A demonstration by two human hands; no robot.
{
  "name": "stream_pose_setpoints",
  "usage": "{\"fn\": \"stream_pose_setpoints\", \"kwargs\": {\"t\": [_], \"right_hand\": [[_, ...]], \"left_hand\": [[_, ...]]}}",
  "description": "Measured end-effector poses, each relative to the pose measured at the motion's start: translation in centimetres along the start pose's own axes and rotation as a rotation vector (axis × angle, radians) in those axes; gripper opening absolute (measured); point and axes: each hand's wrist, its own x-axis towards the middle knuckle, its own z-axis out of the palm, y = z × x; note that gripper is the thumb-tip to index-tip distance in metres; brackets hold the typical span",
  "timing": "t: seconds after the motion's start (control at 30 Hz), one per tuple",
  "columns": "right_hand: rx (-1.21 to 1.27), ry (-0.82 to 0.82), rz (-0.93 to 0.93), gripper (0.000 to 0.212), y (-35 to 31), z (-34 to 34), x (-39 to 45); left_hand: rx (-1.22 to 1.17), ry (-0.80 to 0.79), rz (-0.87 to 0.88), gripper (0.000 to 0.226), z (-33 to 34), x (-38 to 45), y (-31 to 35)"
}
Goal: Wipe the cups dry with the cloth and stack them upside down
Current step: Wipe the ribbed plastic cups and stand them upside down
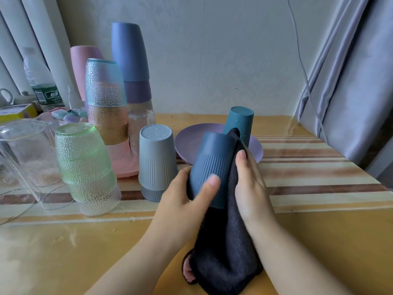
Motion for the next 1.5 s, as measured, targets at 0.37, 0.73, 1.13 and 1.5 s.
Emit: {"fn": "stream_pose_setpoints", "kwargs": {"t": [0.37,0.73,1.13,1.5], "right_hand": [[0.179,0.08,0.229,0.034,-1.1,-1.1,0.6],[0.126,-0.075,0.181,0.037,0.0,0.1,-0.4],[0.002,-0.027,0.023,0.026,0.3,0.4,-0.2],[0.146,0.01,0.367,0.03,-1.5,-0.8,0.3]], "left_hand": [[-0.258,-0.306,-0.115,0.032,-1.1,0.0,0.4],[-0.256,-0.06,-0.047,0.054,-1.8,1.2,-0.7],[0.185,-0.044,0.042,0.06,-0.9,0.8,-1.2],[-0.339,-0.36,-0.177,0.039,-2.4,1.1,-0.7]]}}
